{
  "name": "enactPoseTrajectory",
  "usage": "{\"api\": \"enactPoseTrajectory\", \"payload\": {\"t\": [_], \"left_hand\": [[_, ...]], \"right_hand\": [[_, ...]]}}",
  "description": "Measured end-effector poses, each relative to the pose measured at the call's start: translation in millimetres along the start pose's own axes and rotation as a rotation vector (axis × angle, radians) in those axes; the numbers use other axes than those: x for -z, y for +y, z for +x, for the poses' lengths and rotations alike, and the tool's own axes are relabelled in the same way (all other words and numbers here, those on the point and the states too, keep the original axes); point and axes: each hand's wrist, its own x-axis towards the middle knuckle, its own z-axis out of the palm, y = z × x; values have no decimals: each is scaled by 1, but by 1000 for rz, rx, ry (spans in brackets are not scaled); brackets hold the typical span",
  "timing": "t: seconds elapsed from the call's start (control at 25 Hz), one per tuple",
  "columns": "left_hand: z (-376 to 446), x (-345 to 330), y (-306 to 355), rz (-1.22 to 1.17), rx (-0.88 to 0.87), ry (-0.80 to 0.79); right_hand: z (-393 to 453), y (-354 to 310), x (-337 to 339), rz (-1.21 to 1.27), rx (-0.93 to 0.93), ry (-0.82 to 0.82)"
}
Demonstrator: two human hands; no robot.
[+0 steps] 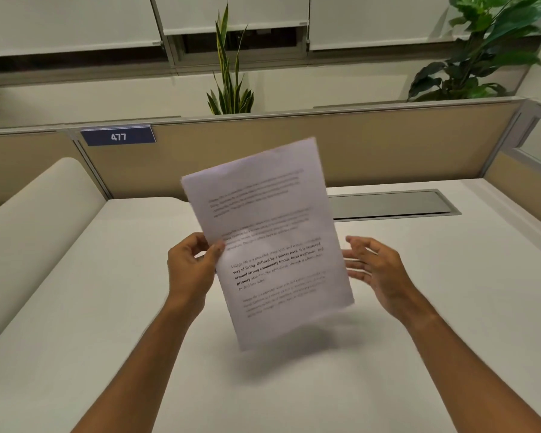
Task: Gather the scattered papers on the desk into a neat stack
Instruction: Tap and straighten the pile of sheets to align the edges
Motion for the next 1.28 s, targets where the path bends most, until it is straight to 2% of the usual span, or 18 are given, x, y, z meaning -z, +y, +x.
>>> {"api": "enactPoseTrajectory", "payload": {"t": [0.12,0.28,0.44,0.56,0.64,0.76,0.96,1.28], "left_hand": [[-3,-1,-4,-118,112,144],[-10,-9,-11,-290,213,219],[-15,-14,-19,-405,260,253],[-19,-5,-25,-449,276,161],[-19,12,-30,-409,248,77],[1,48,-28,-308,265,36],[35,64,-24,152,203,-160],[19,52,-57,271,33,-120]], "right_hand": [[-12,24,-6,210,-135,5],[-17,40,-33,362,-208,-10],[-15,38,-49,344,-169,26],[-11,30,-45,273,-102,37],[-8,22,-35,195,-62,51],[-2,9,-12,65,-34,43],[2,-2,6,-119,50,-1],[1,11,6,-254,179,95]]}}
